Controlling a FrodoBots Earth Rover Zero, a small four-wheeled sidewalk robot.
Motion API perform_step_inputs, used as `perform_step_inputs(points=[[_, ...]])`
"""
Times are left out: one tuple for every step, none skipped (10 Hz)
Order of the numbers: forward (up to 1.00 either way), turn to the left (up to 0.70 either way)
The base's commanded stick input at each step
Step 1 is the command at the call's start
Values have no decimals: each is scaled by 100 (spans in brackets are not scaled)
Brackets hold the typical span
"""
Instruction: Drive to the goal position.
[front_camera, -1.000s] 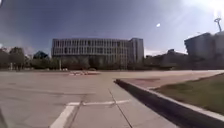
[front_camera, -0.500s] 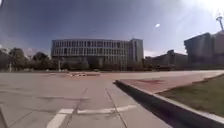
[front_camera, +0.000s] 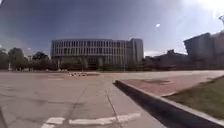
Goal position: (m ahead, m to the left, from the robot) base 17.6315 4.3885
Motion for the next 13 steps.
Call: perform_step_inputs(points=[[70, 0], [70, 0], [70, 0], [70, 1], [70, 28], [70, 35], [70, 35], [70, 35], [70, 34], [70, 20], [70, 4], [70, 0], [70, 0]])
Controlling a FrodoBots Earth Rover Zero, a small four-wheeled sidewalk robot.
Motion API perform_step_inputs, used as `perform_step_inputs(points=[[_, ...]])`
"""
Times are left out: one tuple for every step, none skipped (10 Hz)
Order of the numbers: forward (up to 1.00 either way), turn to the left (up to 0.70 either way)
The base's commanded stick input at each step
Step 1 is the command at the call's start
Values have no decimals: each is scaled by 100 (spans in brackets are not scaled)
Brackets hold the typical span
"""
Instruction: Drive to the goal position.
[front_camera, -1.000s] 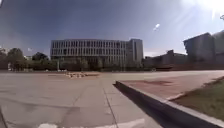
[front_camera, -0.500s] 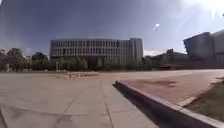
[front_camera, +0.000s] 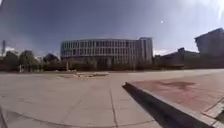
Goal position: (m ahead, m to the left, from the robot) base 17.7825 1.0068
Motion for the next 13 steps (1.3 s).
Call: perform_step_inputs(points=[[70, 0], [70, 0], [70, 0], [70, 0], [70, 0], [70, 0], [70, 0], [70, 0], [70, 0], [70, 0], [70, 0], [70, 0], [70, 0]])
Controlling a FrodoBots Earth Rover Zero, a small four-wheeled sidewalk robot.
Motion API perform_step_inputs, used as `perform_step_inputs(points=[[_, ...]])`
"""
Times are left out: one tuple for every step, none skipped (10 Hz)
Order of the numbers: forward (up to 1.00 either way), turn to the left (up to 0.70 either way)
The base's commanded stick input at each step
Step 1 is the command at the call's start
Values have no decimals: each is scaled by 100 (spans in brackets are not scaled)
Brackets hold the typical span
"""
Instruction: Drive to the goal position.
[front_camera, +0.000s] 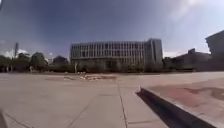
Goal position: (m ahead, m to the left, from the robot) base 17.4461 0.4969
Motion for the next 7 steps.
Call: perform_step_inputs(points=[[70, 0], [70, 0], [70, 0], [70, 0], [70, 0], [70, 0], [70, -1]])
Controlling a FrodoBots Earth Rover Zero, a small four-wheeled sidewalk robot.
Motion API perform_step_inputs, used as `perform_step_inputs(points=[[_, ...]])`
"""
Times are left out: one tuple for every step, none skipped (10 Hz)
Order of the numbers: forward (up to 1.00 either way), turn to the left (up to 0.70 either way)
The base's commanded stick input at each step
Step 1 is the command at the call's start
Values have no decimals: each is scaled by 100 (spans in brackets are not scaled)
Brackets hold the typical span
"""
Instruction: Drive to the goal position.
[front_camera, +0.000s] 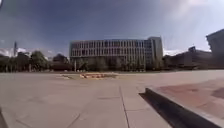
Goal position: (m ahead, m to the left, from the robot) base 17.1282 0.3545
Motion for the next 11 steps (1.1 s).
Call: perform_step_inputs(points=[[70, -6], [70, -18], [70, -30], [70, -35], [70, -31], [70, 0], [70, 0], [70, 0], [70, 0], [70, 0], [70, 0]])
